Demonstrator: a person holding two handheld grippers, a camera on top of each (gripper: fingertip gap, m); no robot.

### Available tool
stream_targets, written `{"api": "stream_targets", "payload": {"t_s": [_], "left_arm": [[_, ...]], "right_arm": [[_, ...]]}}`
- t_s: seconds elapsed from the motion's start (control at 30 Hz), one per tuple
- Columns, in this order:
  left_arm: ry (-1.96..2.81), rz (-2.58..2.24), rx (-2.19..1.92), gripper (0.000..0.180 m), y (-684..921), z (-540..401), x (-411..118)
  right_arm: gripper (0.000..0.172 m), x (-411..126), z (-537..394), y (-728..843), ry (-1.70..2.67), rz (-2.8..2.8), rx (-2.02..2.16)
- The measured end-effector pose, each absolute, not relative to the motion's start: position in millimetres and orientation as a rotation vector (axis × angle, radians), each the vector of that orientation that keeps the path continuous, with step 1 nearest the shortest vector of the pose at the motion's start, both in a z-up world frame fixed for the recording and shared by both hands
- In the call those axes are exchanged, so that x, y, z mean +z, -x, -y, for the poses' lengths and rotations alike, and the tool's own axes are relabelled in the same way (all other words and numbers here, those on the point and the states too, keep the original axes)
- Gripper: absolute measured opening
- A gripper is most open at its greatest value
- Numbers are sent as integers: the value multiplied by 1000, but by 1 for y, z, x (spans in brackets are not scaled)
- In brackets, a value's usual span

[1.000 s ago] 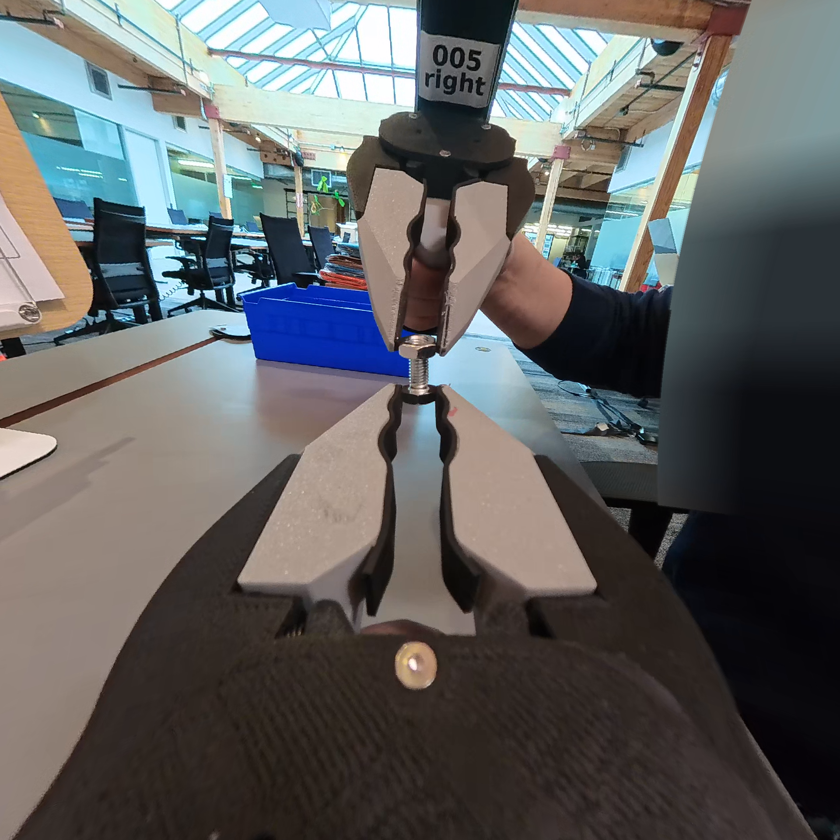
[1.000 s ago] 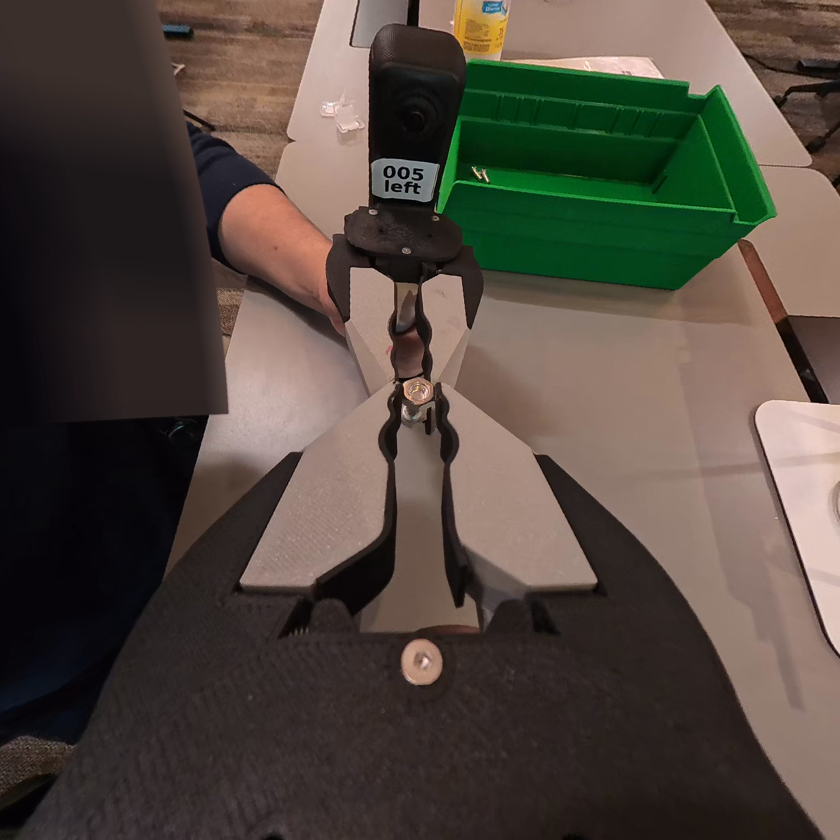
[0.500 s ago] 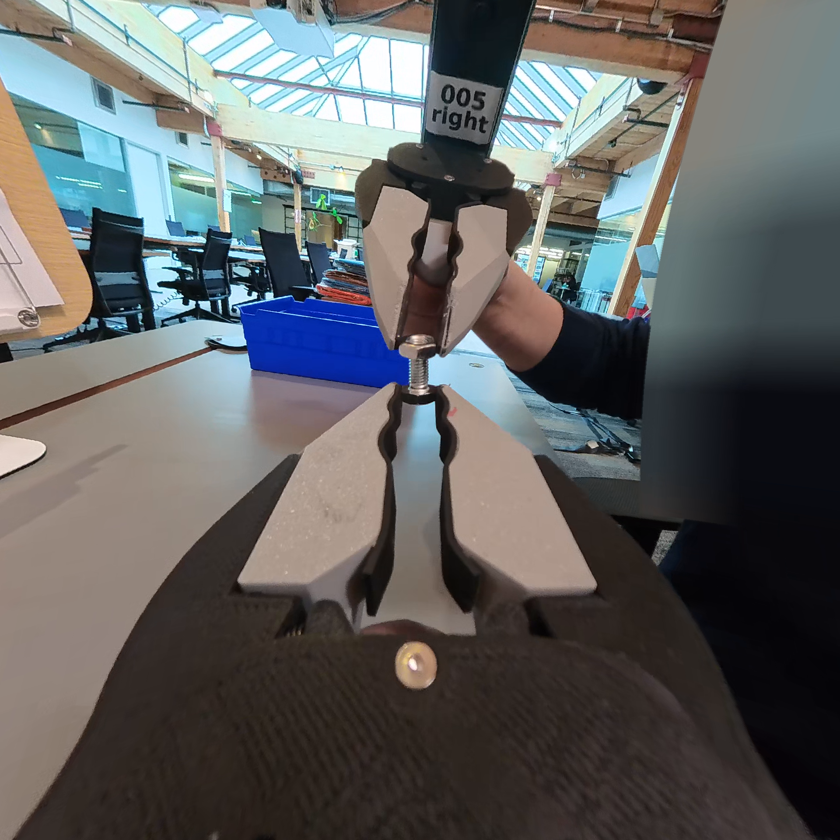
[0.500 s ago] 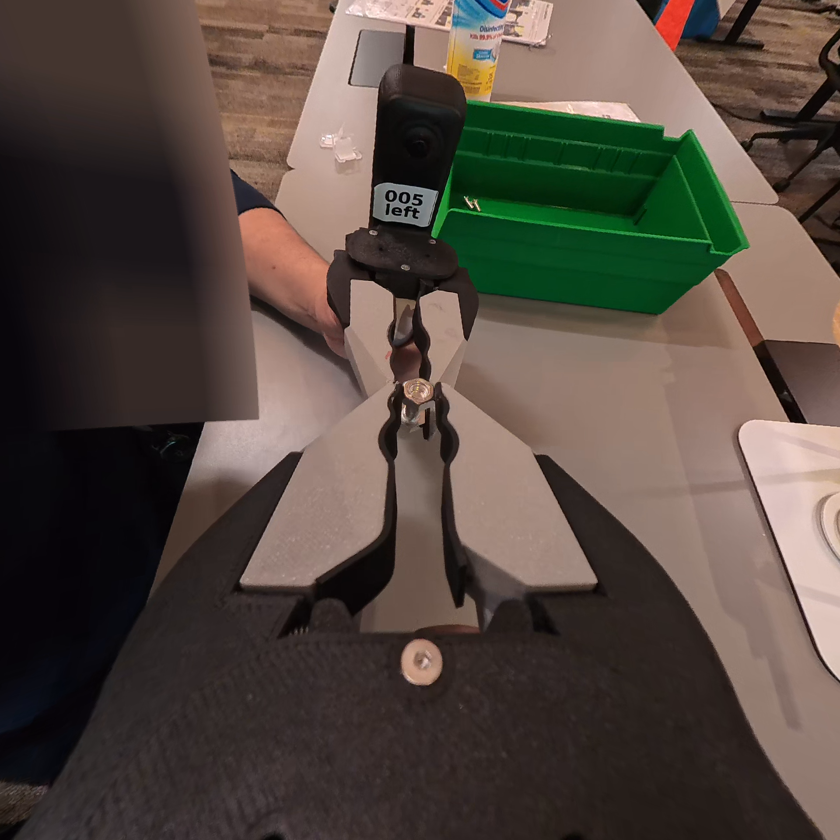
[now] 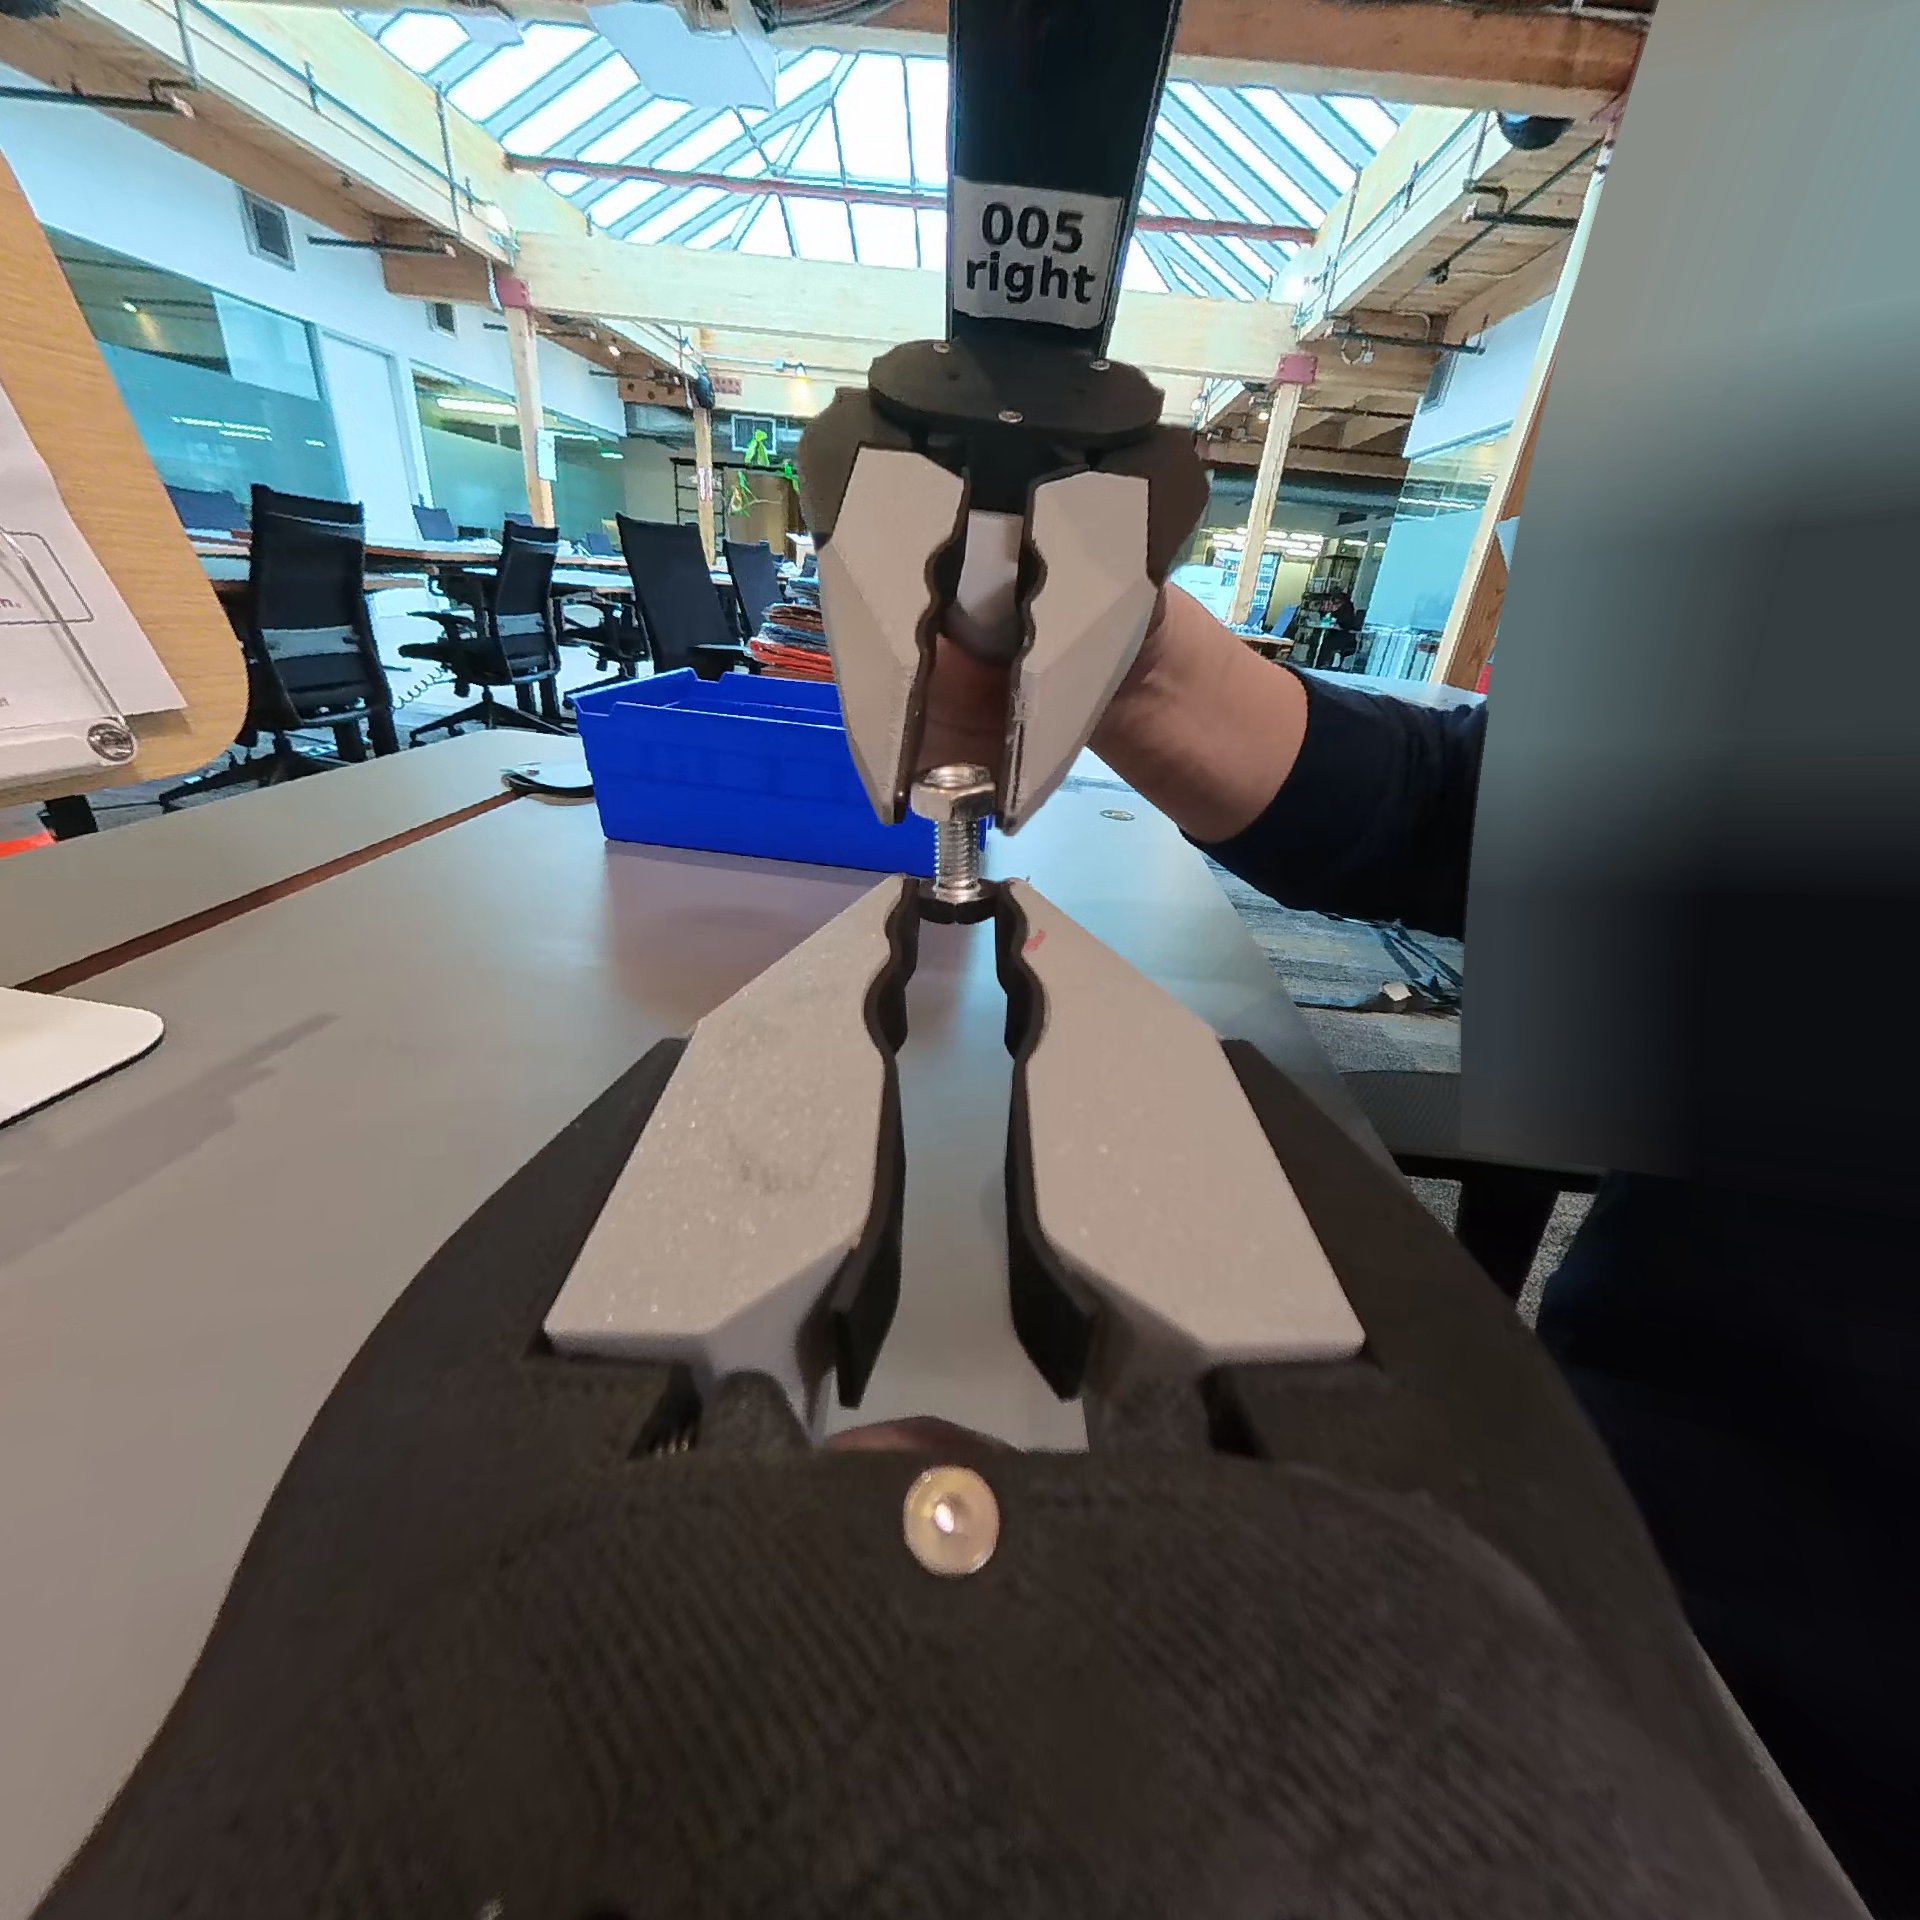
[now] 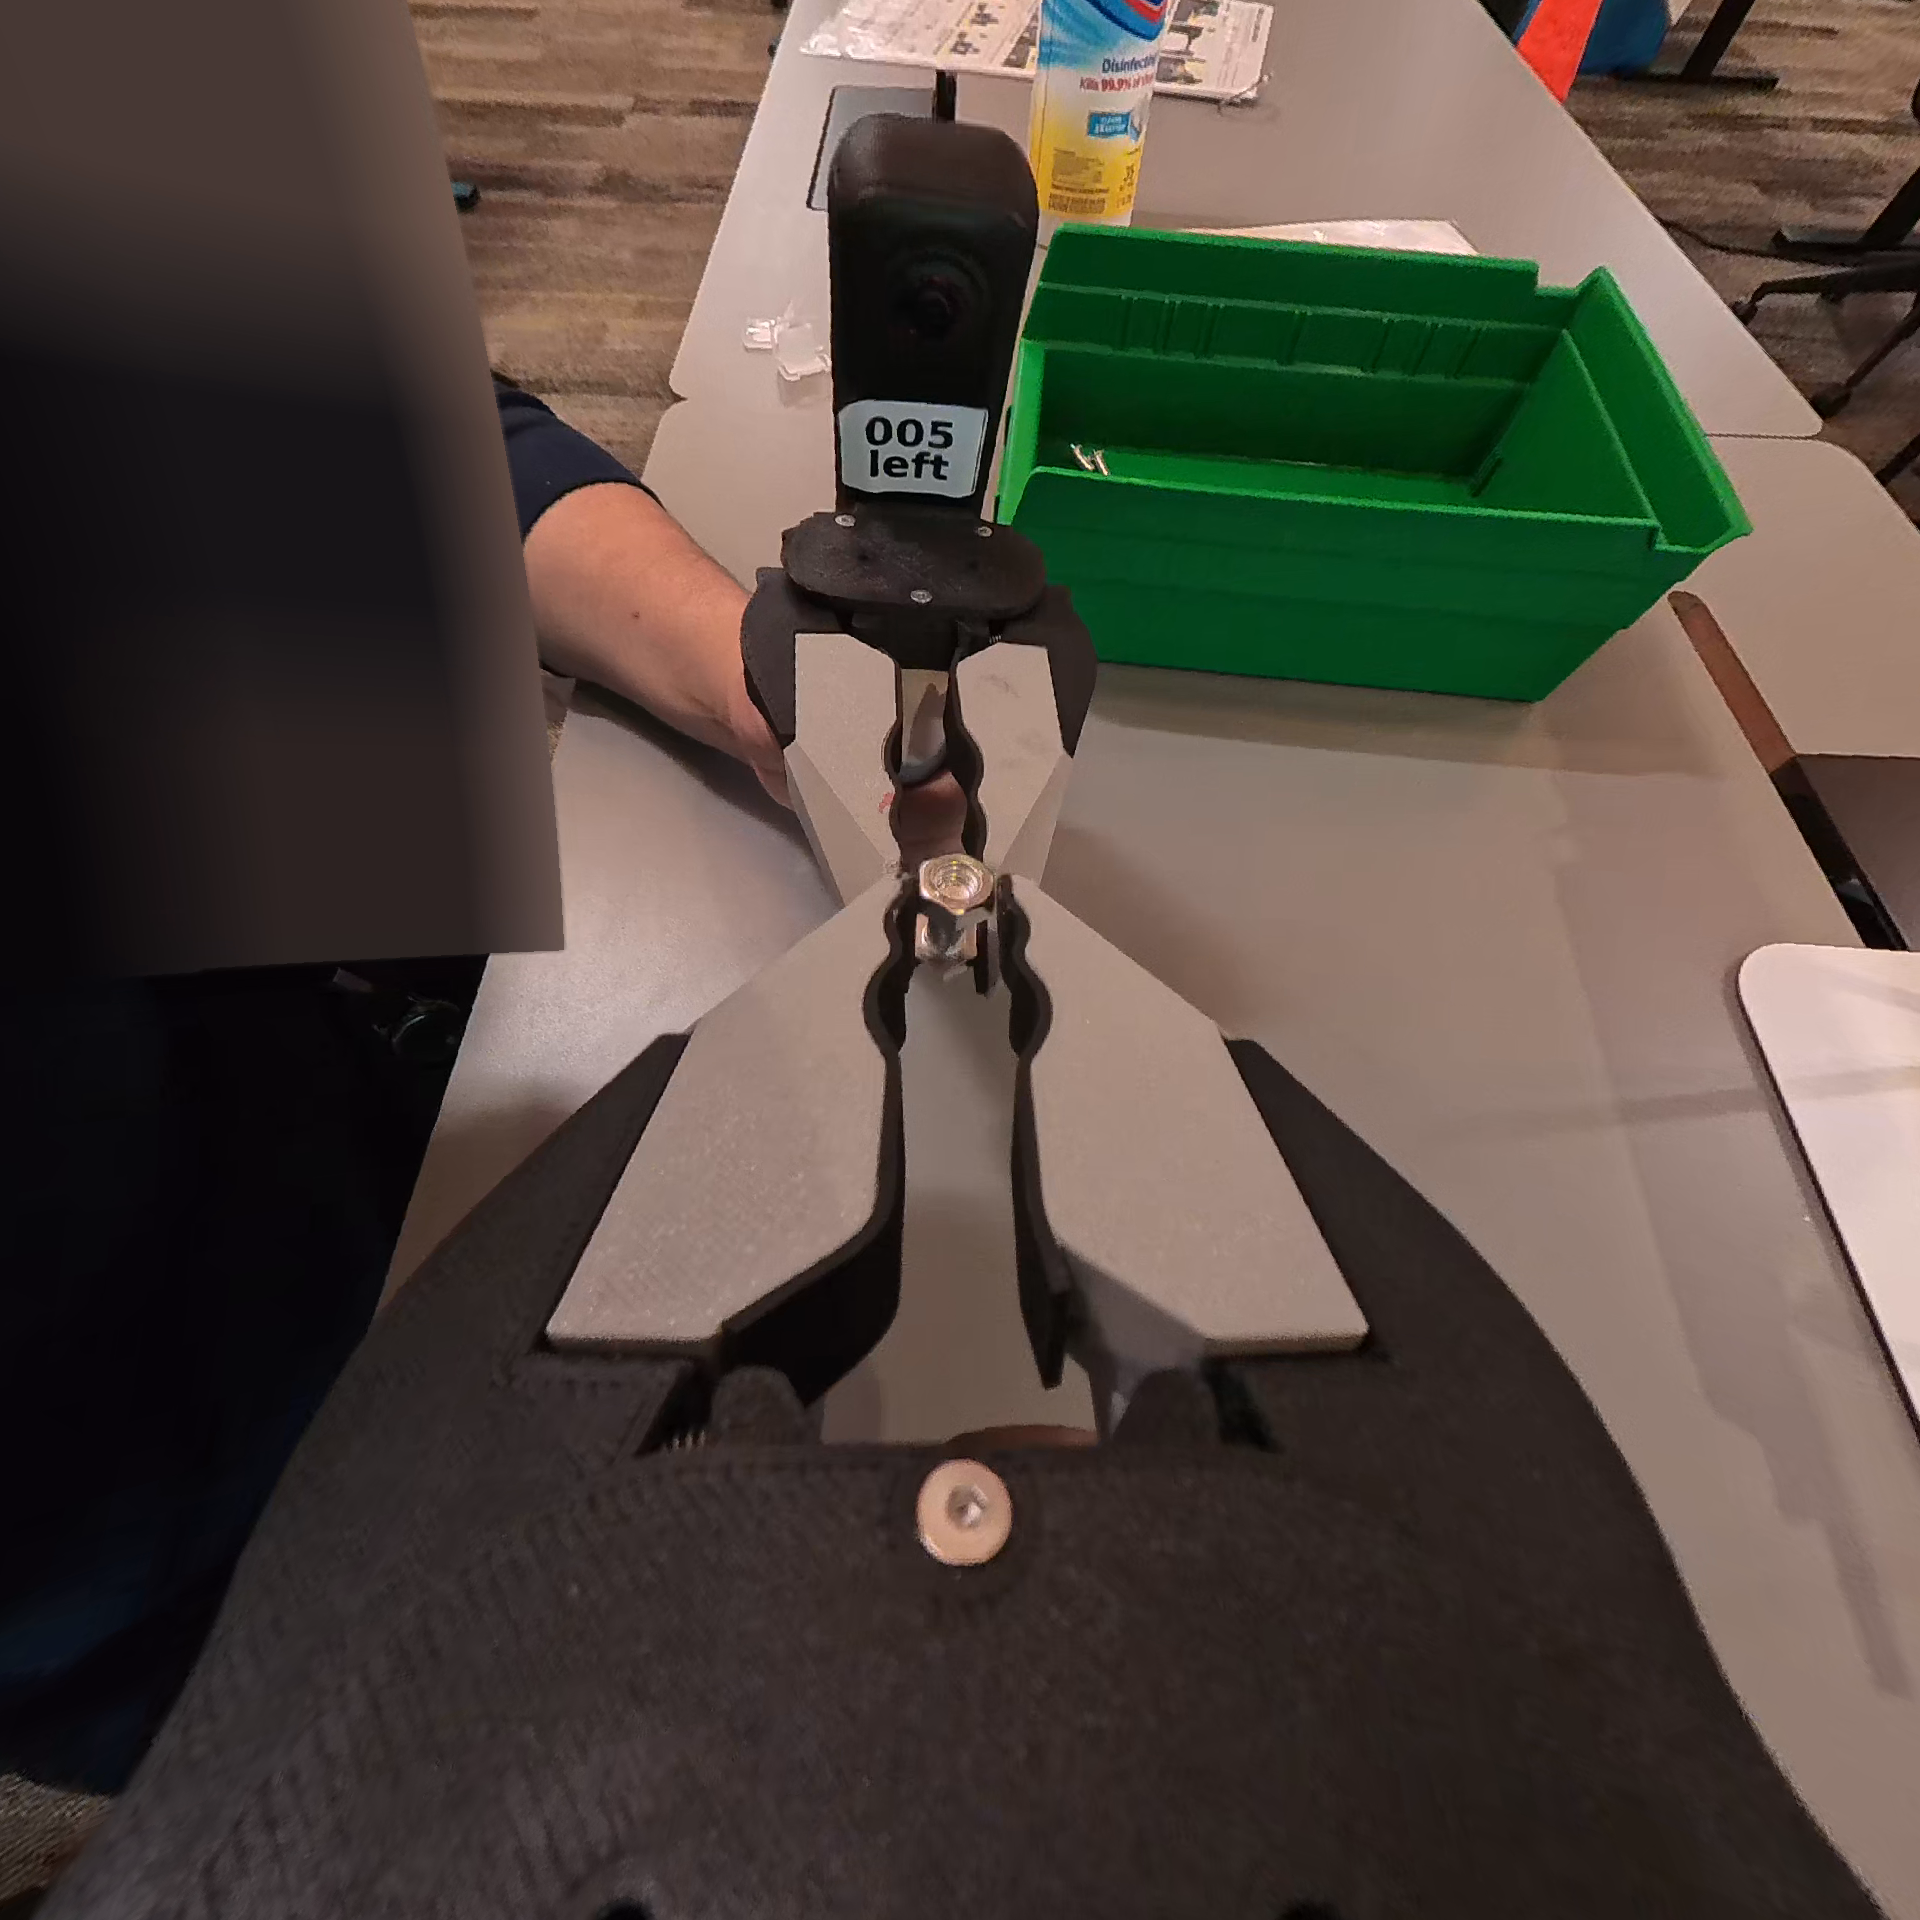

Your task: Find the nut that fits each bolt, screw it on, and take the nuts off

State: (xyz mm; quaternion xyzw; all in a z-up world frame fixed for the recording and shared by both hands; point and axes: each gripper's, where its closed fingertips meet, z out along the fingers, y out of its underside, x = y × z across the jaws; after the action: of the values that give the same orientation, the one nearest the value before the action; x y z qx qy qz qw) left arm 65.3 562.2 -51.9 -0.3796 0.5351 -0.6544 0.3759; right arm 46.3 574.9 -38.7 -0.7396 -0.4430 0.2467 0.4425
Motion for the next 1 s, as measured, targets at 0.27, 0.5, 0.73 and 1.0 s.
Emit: {"api": "stream_targets", "payload": {"t_s": [0.27, 0.5, 0.73, 1.0], "left_arm": [[979, -1375, -1666, 13, -66, -563, -53], [993, -1411, -1618, 12, -69, -564, -62], [981, -1447, -1579, 12, -71, -560, -66], [973, -1454, -1586, 12, -70, -557, -66]], "right_arm": [[23, -36, -573, -47, 1811, 1067, 646], [39, -33, -571, -48, 1689, 930, 756], [20, -40, -573, -54, 1670, 906, 765], [14, -43, -568, -55, 1685, 953, 748]]}}
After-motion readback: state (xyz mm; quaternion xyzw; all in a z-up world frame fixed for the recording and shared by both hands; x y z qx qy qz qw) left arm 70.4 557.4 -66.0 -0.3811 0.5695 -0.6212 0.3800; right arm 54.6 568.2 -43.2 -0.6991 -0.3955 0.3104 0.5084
